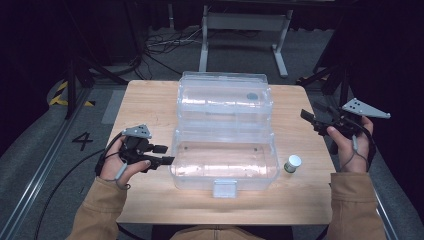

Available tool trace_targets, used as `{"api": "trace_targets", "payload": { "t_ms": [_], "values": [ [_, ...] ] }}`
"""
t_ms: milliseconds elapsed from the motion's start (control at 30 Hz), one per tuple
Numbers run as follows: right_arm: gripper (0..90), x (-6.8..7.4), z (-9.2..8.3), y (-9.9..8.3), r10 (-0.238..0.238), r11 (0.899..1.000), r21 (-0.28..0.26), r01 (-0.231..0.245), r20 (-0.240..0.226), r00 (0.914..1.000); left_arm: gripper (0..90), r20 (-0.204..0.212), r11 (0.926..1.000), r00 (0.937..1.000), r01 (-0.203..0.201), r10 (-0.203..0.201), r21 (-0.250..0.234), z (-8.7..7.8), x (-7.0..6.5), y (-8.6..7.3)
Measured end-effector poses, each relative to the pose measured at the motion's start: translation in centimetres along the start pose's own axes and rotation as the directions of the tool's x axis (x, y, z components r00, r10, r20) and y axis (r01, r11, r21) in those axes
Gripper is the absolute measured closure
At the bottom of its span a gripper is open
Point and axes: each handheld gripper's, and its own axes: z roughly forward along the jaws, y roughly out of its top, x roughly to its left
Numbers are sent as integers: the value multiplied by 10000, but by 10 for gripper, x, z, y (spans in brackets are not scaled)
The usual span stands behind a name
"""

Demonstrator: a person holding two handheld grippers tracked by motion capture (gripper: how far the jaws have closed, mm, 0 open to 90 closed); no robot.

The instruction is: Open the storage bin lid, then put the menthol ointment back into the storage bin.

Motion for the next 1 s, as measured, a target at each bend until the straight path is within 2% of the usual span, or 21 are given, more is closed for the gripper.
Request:
{"api": "trace_targets", "payload": {
  "t_ms": [100, 133, 233, 333, 400, 433, 633, 733, 833, 1000],
  "values": [
    [302, 2, -1, -2, 20, 9999, 122, -21, 39, 10000, 475, -182, 10000, 9998, 79, -79, 0, -1, 2, -1],
    [302, 3, -1, -2, 58, 9996, 292, -55, -112, 9999, 475, -258, 9999, 9996, 123, -123, 10, -2, 3, -1],
    [310, 6, -2, -3, -308, 9962, 813, 318, -143, 9994, 473, -389, 9999, 9991, 166, -164, 30, -3, 5, -1],
    [350, 6, -6, -1, -459, 9932, 1066, 474, -166, 9988, 471, -517, 9997, 9983, 260, -260, -21, -5, 6, -1],
    [429, 6, -10, 0, -79, 9914, 1303, 128, -380, 9992, 471, -620, 9995, 9975, 327, -327, -21, -6, 8, -1],
    [437, 5, -12, 1, 57, 9906, 1366, 4, -443, 9990, 470, -658, 9995, 9973, 328, -328, -20, -6, 9, -1],
    [476, 9, -20, 6, -435, 9711, 2312, 590, -716, 9965, 468, -1062, 9986, 9929, 531, -535, -68, -10, 15, -1],
    [491, 11, -22, 6, -713, 9541, 2837, 958, -955, 9929, 468, -1153, 9977, 9911, 659, -672, -157, -12, 17, -1],
    [500, 12, -24, 5, -908, 9463, 3018, 1163, -972, 9911, 467, -1273, 9977, 9896, 660, -674, -147, -13, 20, 0],
    [494, 13, -27, 4, -980, 9346, 3321, 1275, -1043, 9897, 464, -1332, 9974, 9885, 714, -722, -109, -14, 23, 0]
  ]
}}
